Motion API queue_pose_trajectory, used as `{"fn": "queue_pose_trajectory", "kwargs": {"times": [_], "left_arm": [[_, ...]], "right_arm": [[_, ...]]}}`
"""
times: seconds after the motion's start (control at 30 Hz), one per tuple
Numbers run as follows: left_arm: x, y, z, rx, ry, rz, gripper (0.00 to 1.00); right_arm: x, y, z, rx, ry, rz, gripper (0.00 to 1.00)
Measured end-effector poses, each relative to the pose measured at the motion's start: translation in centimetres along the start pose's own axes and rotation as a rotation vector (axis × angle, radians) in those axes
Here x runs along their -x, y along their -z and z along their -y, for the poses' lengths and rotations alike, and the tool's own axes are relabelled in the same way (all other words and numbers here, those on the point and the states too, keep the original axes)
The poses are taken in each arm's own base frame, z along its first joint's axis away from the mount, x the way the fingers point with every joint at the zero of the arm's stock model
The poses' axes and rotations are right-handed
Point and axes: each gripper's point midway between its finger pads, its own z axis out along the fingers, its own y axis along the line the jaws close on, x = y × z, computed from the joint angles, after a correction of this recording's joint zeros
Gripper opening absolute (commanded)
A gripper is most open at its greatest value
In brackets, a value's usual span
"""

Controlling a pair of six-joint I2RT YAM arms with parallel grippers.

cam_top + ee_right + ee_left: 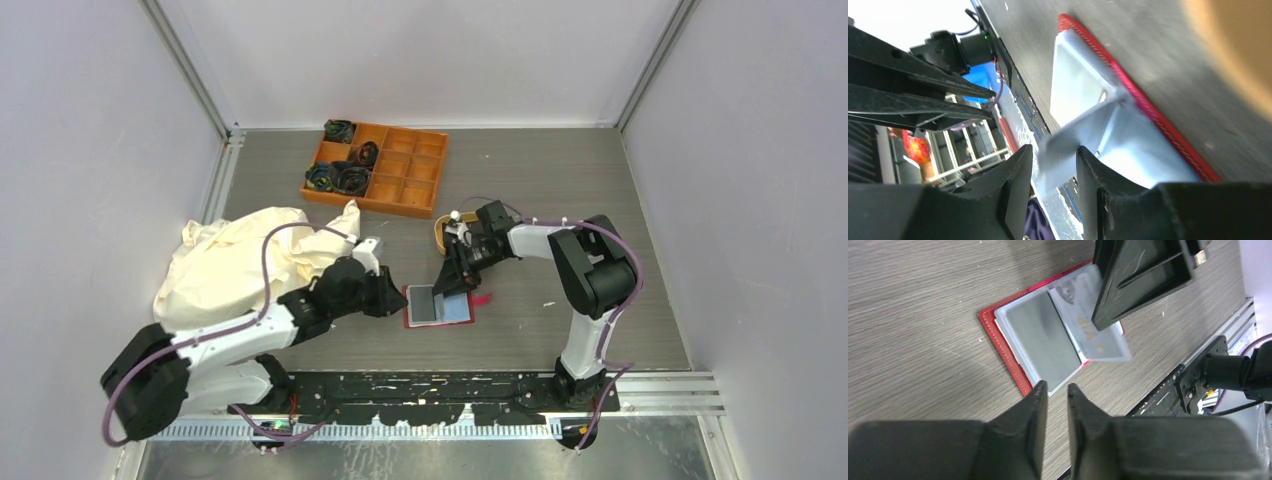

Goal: Put the credit cards into the card holder
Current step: Turn over the card slot in the card holder.

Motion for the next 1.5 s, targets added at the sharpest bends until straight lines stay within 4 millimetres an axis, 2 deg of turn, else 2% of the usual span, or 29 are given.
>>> {"fn": "queue_pose_trajectory", "kwargs": {"times": [0.1, 0.23, 0.4, 0.5, 0.63, 0.73, 0.83, 0.93, 1.03, 1.17, 1.3, 1.5], "left_arm": [[0.3, 2.1, -0.2, -0.017, -0.006, 0.064, 0.38], [2.3, 5.0, 0.8, -0.057, -0.011, 0.171, 0.45], [3.5, 8.7, 1.6, -0.072, -0.035, 0.221, 0.62], [4.8, 10.8, 2.4, -0.082, -0.083, 0.253, 0.66], [6.2, 12.4, 3.5, -0.087, -0.154, 0.277, 0.62], [7.3, 12.4, 4.5, -0.088, -0.203, 0.260, 0.55], [7.3, 11.1, 4.9, -0.084, -0.242, 0.202, 0.49], [6.6, 9.5, 4.6, -0.056, -0.275, 0.105, 0.45], [6.5, 9.0, 4.5, -0.021, -0.330, 0.019, 0.40], [8.8, 9.2, 5.3, -0.001, -0.441, 0.023, 0.35], [9.8, 9.3, 4.6, 0.038, -0.515, 0.037, 0.34], [9.0, 9.0, 2.5, 0.088, -0.583, -0.004, 0.35]], "right_arm": [[-1.0, -1.4, -1.1, 0.006, 0.052, -0.043, 0.46], [-2.4, -3.3, -3.1, 0.002, 0.157, -0.125, 0.49], [-2.3, -5.3, -5.5, 0.000, 0.323, -0.211, 0.50], [-2.2, -5.0, -5.5, -0.028, 0.388, -0.237, 0.50], [-2.0, -3.2, -5.1, -0.086, 0.459, -0.225, 0.47], [-1.6, -1.7, -4.9, -0.147, 0.549, -0.200, 0.31], [-1.0, -1.1, -4.0, -0.229, 0.627, -0.186, 0.17], [-0.9, -1.4, -2.4, -0.331, 0.679, -0.205, 0.10], [-1.0, -2.3, -1.0, -0.435, 0.729, -0.232, 0.09], [-1.1, -4.0, 0.9, -0.539, 0.768, -0.279, 0.10], [-0.6, -4.2, 0.6, -0.554, 0.764, -0.280, 0.16], [-0.6, -3.5, -0.8, -0.489, 0.750, -0.314, 0.25]]}}
